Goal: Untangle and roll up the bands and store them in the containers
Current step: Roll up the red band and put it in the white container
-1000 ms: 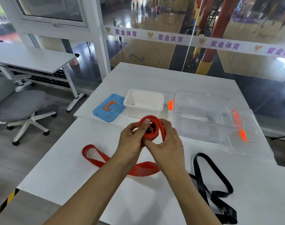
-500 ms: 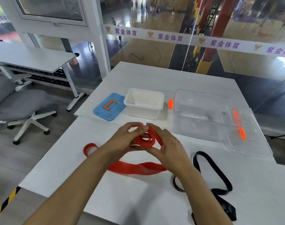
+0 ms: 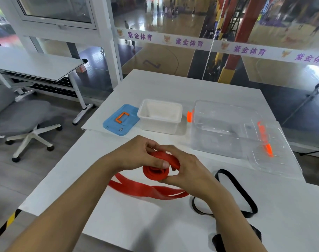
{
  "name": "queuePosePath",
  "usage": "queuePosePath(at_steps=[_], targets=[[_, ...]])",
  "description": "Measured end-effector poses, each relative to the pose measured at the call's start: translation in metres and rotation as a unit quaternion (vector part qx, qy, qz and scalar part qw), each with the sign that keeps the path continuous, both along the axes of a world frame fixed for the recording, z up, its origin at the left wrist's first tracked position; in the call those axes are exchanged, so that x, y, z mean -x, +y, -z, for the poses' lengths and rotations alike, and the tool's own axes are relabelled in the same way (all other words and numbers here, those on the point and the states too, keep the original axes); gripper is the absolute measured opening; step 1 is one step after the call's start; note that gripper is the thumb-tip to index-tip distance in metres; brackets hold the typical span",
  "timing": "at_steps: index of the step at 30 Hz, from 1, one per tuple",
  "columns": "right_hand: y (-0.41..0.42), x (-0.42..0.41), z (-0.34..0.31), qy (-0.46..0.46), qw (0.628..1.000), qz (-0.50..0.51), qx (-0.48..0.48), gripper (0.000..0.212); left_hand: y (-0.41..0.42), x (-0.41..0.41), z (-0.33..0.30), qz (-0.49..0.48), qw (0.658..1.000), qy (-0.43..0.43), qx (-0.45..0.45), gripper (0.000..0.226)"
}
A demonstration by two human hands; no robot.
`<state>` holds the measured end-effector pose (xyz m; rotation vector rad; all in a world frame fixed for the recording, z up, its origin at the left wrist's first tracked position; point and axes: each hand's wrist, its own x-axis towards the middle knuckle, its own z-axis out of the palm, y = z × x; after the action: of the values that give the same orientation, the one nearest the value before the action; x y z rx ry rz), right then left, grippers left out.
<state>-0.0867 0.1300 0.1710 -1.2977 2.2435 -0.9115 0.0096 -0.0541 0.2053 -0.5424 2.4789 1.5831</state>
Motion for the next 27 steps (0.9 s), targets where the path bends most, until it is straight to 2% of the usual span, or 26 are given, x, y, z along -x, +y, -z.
queuePosePath(at_steps=[2, 6, 9, 13, 18, 21, 25, 27], targets=[[0.001, -0.003, 0.001, -0.036, 0.999, 0.039, 0.002, 0.063, 0.002, -0.001, 0.000, -0.011, 1.000, 0.013, 0.009, 0.034], [0.004, -0.004, 0.003, -0.051, 0.996, 0.076, -0.007, 0.044, 0.007, -0.003, 0.000, -0.036, 0.998, 0.048, 0.008, 0.031], [0.007, -0.001, -0.001, -0.071, 0.993, 0.097, 0.003, 0.038, 0.013, -0.003, 0.002, -0.077, 0.992, 0.094, -0.010, 0.030], [0.005, 0.004, -0.011, -0.103, 0.989, 0.108, 0.022, 0.036, 0.025, 0.001, 0.003, -0.147, 0.973, 0.170, -0.047, 0.043], [0.001, -0.002, -0.022, -0.127, 0.979, 0.123, 0.098, 0.045, 0.040, 0.009, -0.006, -0.242, 0.927, 0.273, -0.088, 0.039], [-0.003, -0.013, -0.024, -0.111, 0.968, 0.133, 0.183, 0.068, 0.051, 0.014, -0.012, -0.286, 0.896, 0.318, -0.121, 0.031], [-0.014, -0.026, -0.022, -0.062, 0.946, 0.188, 0.257, 0.090, 0.062, 0.021, -0.021, -0.343, 0.859, 0.343, -0.162, 0.029], [-0.019, -0.031, -0.021, -0.043, 0.931, 0.220, 0.288, 0.093, 0.069, 0.025, -0.023, -0.351, 0.853, 0.336, -0.193, 0.041]])
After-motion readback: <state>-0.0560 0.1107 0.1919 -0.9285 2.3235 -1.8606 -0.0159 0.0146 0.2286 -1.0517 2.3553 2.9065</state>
